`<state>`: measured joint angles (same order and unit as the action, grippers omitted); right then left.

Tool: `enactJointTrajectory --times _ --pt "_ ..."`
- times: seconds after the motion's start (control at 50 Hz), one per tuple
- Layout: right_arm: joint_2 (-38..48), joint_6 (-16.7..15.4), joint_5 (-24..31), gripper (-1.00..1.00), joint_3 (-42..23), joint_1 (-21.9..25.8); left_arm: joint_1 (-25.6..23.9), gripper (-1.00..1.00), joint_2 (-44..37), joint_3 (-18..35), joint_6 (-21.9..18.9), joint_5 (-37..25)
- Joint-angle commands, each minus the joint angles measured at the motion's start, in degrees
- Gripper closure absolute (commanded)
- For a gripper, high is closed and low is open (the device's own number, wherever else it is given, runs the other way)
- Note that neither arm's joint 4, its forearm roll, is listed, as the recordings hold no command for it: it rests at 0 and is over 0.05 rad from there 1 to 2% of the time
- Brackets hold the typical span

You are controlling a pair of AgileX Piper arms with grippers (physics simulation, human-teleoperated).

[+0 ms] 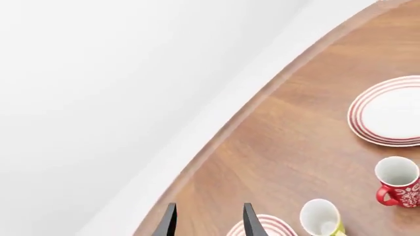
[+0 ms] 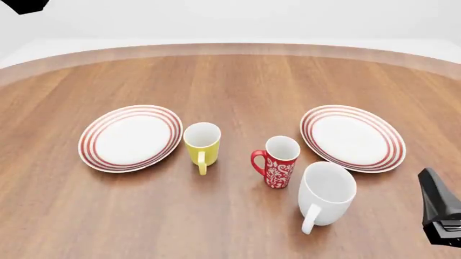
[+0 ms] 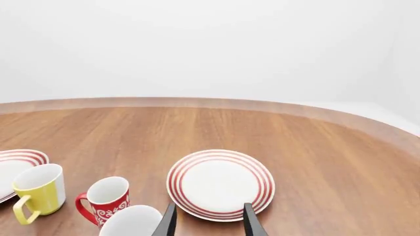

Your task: Put the red mug on the left plate.

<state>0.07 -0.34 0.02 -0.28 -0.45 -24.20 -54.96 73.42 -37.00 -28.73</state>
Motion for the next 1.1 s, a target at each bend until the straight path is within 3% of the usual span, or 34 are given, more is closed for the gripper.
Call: enactJointTrajectory --times 0.02,0.3,0.54,0.78,1.1 --pt "0.0 0.0 0.0 -1.00 0.1 0.1 -3.9 -1.00 -4.3 -0.3 -1.6 1.1" --pt "0.0 0.0 0.0 -1.00 0.1 0.1 -7.7 -1.00 -10.4 -2.5 -2.0 4.5" --pt "0.0 0.0 0.0 -1.00 0.1 0.1 -8.1 -1.00 -13.5 -1.8 -2.6 5.3" --pt "0.0 0.0 0.0 -1.00 0.1 0.1 -10.3 -1.00 -16.0 -1.2 -1.6 4.3" --pt "0.0 0.0 0.0 -1.00 0.1 0.1 -11.9 -1.00 -18.2 -4.6 0.0 7.1"
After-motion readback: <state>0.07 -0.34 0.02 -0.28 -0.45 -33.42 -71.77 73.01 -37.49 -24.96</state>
